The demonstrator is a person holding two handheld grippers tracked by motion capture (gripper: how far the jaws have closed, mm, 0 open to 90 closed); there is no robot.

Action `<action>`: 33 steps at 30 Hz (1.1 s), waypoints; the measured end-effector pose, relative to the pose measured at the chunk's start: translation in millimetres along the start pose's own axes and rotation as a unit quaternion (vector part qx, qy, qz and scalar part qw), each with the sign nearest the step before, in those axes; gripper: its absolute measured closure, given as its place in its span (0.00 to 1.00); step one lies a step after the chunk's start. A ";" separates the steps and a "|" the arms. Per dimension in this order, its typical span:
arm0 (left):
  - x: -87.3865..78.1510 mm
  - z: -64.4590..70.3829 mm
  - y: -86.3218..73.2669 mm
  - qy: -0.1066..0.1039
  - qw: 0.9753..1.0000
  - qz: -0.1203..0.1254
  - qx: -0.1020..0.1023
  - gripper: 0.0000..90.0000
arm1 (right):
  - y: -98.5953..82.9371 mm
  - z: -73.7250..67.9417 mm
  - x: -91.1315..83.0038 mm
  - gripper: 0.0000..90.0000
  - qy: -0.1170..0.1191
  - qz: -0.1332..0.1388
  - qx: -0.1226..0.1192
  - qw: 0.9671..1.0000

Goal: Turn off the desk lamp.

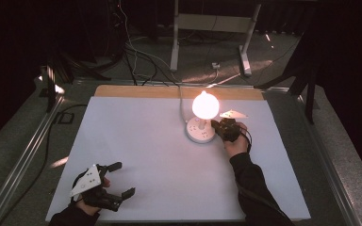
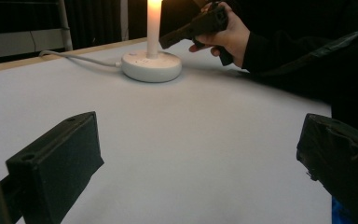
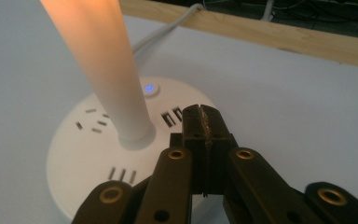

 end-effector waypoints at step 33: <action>-1.4 1.5 0.8 0.000 1.000 0.003 0.004 0.01 | -4.0 -0.4 8.9 1.00 -0.001 -0.016 -0.004 1.000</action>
Point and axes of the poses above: each handheld gripper's, and its own axes: x roughly forward along the jaws, y roughly out of its top, z roughly to its right, the point moved 9 cm from there along x, roughly forward along the jaws, and after that the axes turned 13 degrees about -z, right-handed, at the moved point
